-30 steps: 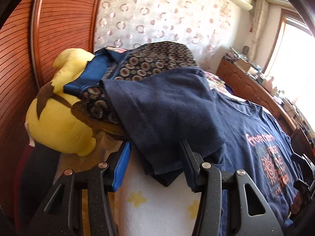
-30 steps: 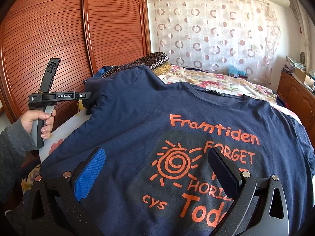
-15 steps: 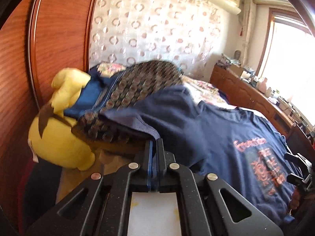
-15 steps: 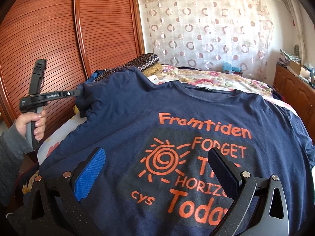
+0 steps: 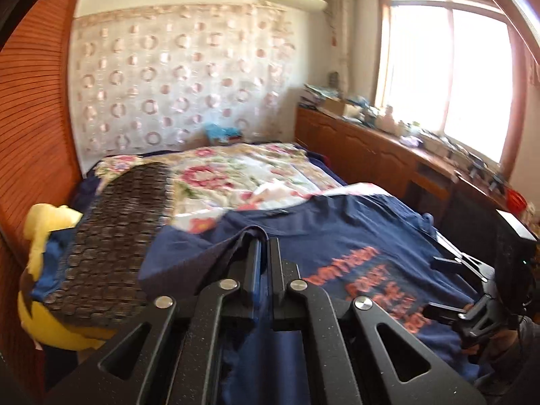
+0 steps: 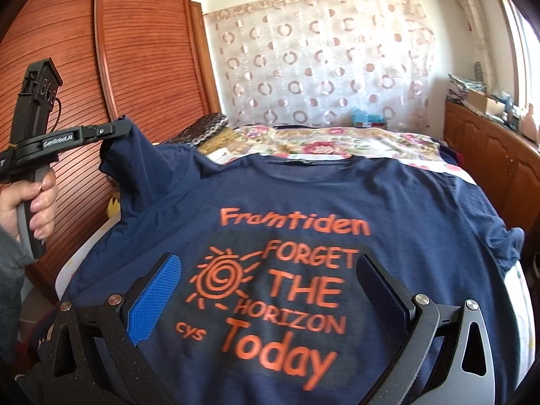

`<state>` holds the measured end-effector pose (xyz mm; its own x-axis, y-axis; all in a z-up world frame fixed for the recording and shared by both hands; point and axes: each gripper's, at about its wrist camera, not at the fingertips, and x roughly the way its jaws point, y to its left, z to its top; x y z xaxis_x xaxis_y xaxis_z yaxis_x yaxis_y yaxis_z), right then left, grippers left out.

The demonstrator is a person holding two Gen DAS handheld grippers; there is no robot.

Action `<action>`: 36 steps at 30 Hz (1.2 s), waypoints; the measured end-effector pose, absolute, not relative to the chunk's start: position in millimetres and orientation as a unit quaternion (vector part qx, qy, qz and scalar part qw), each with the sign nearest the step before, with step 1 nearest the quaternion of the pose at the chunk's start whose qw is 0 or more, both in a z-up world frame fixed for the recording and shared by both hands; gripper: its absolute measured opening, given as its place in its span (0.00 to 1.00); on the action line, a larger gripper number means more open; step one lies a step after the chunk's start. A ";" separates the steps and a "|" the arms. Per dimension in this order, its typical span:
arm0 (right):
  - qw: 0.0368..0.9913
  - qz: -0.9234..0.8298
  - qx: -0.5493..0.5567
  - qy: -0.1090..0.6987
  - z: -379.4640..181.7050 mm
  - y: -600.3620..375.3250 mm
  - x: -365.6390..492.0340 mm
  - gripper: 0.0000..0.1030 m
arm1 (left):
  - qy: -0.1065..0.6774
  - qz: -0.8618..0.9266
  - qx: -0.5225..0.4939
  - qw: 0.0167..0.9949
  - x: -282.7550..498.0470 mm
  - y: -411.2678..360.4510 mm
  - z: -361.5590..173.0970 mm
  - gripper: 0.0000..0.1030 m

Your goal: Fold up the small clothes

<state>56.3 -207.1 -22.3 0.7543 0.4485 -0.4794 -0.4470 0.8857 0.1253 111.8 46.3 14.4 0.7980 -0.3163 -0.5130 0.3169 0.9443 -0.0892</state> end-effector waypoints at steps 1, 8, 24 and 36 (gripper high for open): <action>0.937 0.236 0.003 0.256 -22.9 -207.1 55.2 1.00 | 0.270 -0.170 0.003 0.948 110.2 42.5 14.6 0.09; 0.939 0.230 0.005 0.257 -26.7 -197.6 49.4 1.00 | 0.262 -0.169 -0.004 0.950 89.5 47.0 12.4 0.38; 0.908 0.318 -0.045 0.267 -11.9 -129.9 84.8 0.72 | 0.251 -0.035 -0.036 0.967 57.7 113.0 -15.8 0.79; 0.829 0.435 -0.100 0.336 -39.4 -20.6 139.3 0.51 | 0.266 -0.007 -0.067 0.962 41.3 137.8 -36.1 0.79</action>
